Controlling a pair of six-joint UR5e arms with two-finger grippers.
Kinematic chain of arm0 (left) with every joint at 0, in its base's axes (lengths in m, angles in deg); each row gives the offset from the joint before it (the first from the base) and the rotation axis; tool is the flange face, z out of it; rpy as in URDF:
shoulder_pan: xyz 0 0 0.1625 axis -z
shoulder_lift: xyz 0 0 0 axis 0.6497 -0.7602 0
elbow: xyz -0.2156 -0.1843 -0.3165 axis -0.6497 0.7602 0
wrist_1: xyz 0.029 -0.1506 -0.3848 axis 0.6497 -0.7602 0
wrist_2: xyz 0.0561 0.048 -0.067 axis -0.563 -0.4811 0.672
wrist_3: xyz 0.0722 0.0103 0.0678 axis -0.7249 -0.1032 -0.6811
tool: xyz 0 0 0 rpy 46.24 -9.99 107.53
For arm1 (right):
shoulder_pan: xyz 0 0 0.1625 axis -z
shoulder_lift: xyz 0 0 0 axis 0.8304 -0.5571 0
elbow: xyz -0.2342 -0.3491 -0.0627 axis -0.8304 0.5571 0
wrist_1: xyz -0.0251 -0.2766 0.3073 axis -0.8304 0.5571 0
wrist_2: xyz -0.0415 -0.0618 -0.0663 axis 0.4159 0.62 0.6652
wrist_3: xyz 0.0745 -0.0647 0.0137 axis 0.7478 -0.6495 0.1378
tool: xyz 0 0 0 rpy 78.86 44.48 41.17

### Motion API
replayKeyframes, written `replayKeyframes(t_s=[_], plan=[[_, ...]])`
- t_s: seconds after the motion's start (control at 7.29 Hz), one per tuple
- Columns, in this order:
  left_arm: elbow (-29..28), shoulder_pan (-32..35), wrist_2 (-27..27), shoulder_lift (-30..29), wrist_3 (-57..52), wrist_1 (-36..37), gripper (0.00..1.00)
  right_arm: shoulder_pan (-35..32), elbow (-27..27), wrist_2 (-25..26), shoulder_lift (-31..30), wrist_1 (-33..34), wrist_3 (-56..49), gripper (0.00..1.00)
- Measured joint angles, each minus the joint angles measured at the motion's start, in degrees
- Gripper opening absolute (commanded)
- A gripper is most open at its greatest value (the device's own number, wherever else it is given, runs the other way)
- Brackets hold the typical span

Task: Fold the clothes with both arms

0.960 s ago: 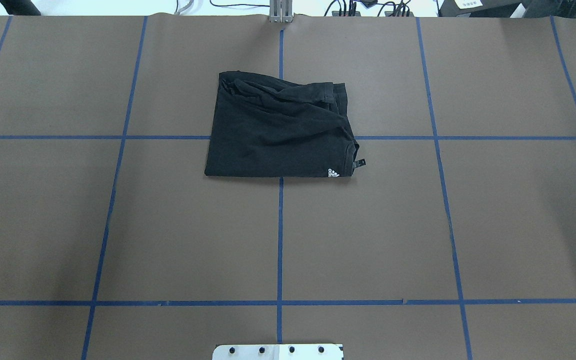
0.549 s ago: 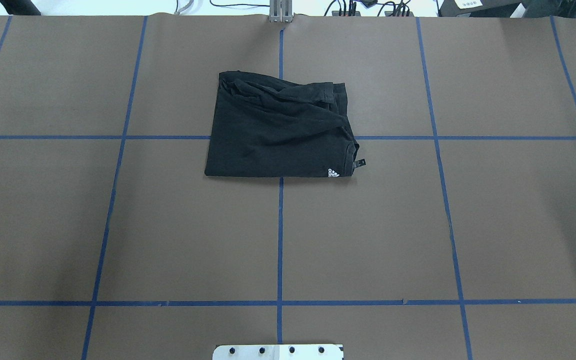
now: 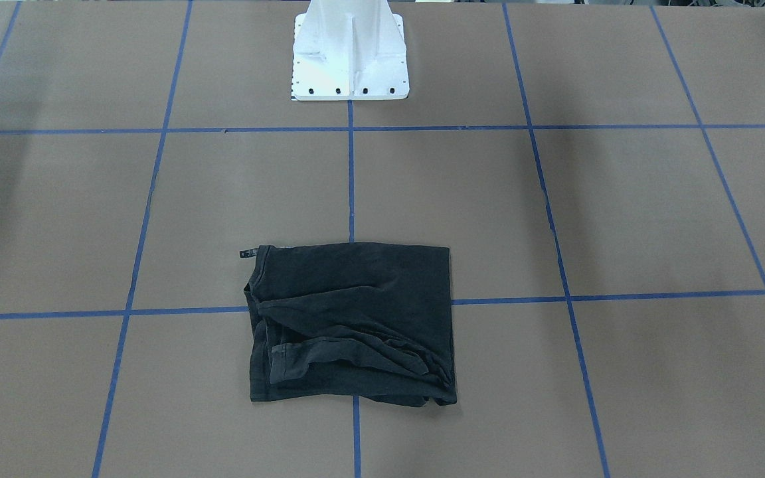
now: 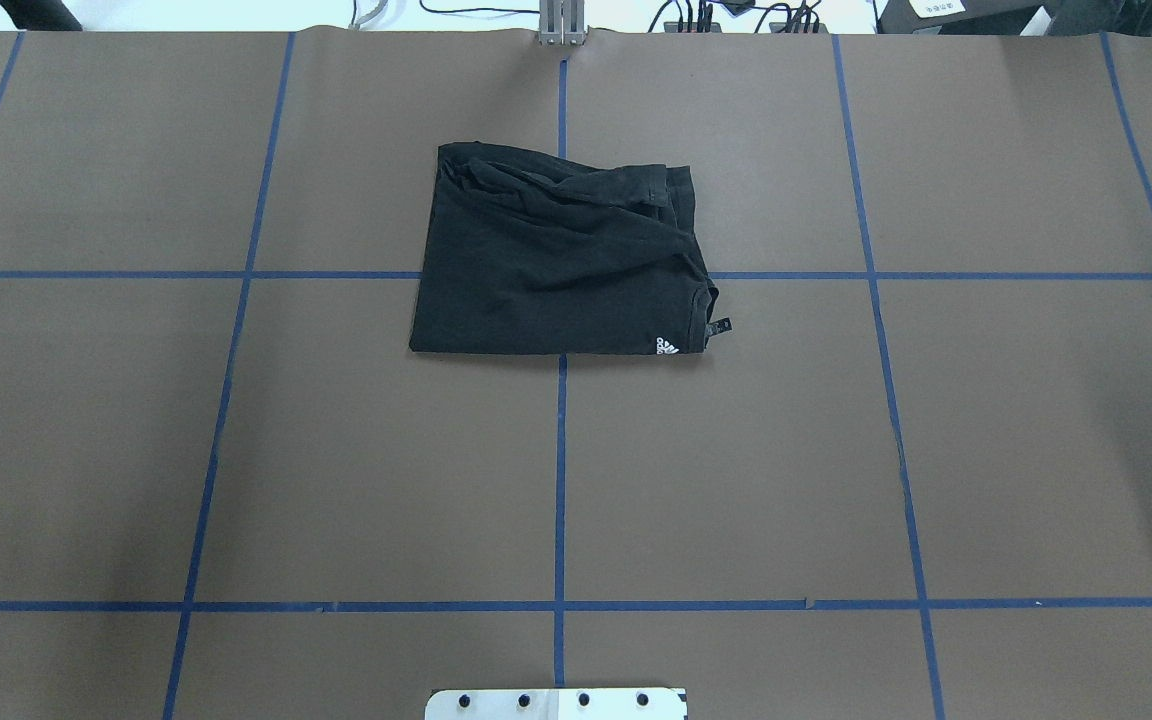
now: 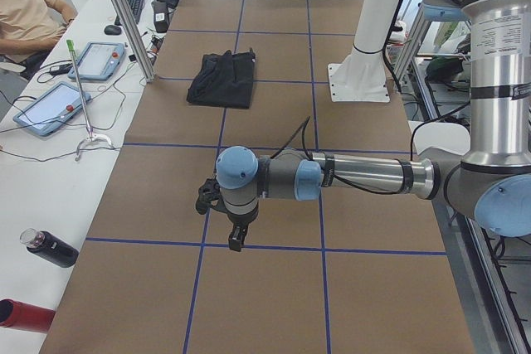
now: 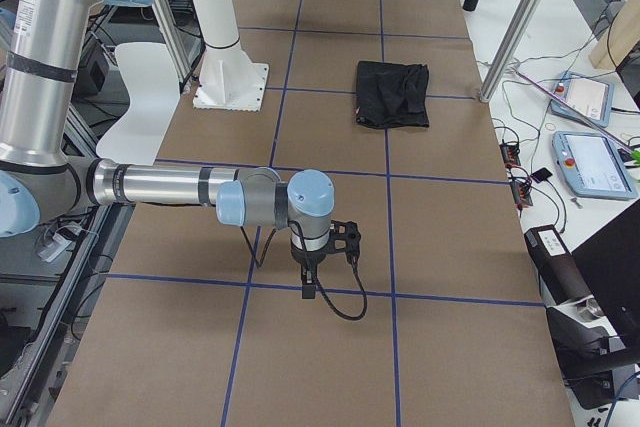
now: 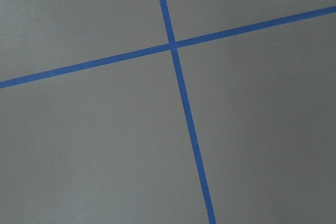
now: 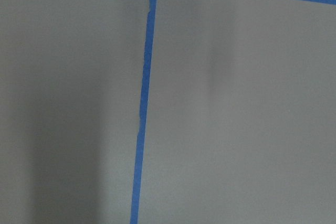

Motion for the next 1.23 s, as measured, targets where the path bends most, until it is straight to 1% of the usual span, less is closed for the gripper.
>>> replayKeyframes(t_s=[1.23], plan=[[-1.4,0.0,-0.2,0.5,-0.2,0.0,1.0,0.0,0.0,0.0,0.0,0.0,0.1,1.0]])
